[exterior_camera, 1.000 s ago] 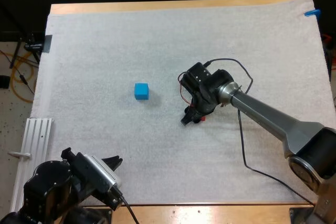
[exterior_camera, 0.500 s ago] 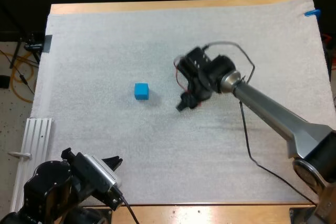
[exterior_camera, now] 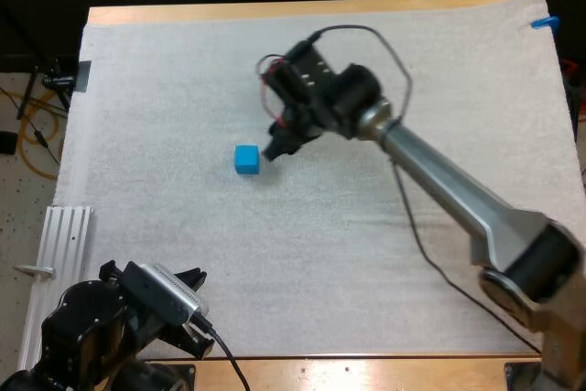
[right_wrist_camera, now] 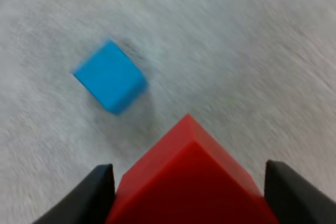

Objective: Stack red cube on blue cube

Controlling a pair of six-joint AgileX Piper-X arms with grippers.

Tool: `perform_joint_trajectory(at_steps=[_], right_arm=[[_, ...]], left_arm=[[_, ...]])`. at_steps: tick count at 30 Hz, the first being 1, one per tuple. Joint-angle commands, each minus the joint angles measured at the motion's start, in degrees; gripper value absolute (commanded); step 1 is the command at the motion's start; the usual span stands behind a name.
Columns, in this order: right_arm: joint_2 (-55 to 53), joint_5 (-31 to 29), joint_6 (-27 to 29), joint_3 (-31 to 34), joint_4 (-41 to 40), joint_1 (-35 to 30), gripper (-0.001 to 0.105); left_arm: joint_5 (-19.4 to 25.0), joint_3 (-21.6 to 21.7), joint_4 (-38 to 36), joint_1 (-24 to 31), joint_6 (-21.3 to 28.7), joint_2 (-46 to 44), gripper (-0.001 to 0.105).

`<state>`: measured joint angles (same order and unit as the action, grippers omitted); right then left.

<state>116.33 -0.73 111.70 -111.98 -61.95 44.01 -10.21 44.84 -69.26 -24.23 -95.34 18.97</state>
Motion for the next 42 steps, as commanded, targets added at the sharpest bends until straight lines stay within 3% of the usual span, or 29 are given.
perform_joint_trajectory(at_steps=[1, 6, 14, 30, 42], right_arm=[[2.07, 0.09, 0.76, -3.12, -0.40, 0.94, 0.032], [8.18, 0.09, 1.22, -11.43, -0.40, 2.74, 0.032], [15.59, 0.09, 1.72, -18.36, 0.59, 2.98, 0.032], [20.15, 4.67, 1.72, -18.77, 3.02, 3.11, 0.032], [21.40, 4.47, 1.24, -18.63, 1.35, 3.55, 0.032]], left_arm=[[0.53, 0.36, 0.14, -0.25, -0.44, -0.12, 0.000], [0.53, 0.36, 0.14, -0.25, -0.44, -0.12, 0.000], [0.53, 0.36, 0.14, -0.25, -0.44, -0.12, 0.000], [0.33, 0.36, 0.14, -0.25, -0.80, -0.12, 0.000], [0.33, 0.36, 0.14, -0.25, -0.79, -0.12, 0.000]])
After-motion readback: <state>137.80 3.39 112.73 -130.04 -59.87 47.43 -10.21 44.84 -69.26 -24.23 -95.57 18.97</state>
